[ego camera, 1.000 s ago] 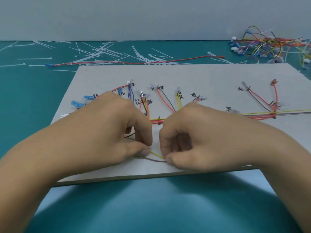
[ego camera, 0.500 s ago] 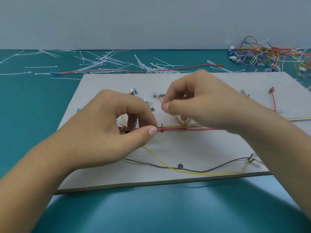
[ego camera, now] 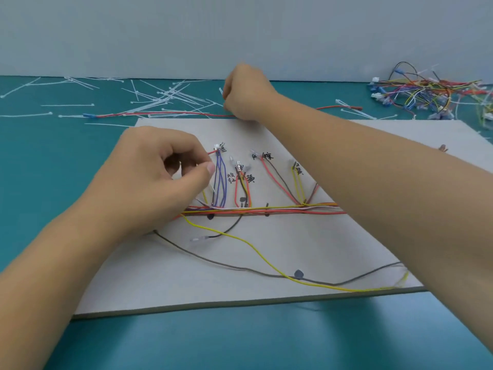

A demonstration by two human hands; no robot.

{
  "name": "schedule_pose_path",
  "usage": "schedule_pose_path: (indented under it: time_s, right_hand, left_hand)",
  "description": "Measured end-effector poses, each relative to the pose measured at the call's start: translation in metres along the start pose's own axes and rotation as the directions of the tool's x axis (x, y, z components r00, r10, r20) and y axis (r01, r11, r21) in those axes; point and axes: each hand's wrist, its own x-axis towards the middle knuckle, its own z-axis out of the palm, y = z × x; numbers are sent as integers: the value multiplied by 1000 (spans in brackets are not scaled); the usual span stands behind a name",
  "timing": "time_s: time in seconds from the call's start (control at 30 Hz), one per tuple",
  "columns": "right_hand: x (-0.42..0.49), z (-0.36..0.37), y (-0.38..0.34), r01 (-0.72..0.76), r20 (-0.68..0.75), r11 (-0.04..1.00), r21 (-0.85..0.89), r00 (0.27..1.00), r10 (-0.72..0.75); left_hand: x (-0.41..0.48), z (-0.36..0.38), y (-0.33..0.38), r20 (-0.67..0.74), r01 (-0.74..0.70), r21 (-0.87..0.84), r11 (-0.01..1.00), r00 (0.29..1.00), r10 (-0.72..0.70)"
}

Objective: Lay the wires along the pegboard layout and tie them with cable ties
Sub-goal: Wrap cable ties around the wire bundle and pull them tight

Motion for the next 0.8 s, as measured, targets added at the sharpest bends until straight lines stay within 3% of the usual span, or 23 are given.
schedule_pose_path:
  time_s: [0.33,0.53,0.8]
  right_hand:
    - [25,20,5,8,40,999,-44,999,-6]
    - [17,17,-1,84,77,982,-172,994,-72]
    - [-25,-49,-20,82,10,965,-251,997,-82]
  left_hand:
    - [1,-6,-11,-30,68,16,998,997,-67]
    - [2,-5,-8,-4,76,-9,997,997,-76]
    - [4,-6,-10,-19,139,65,988,990,-138]
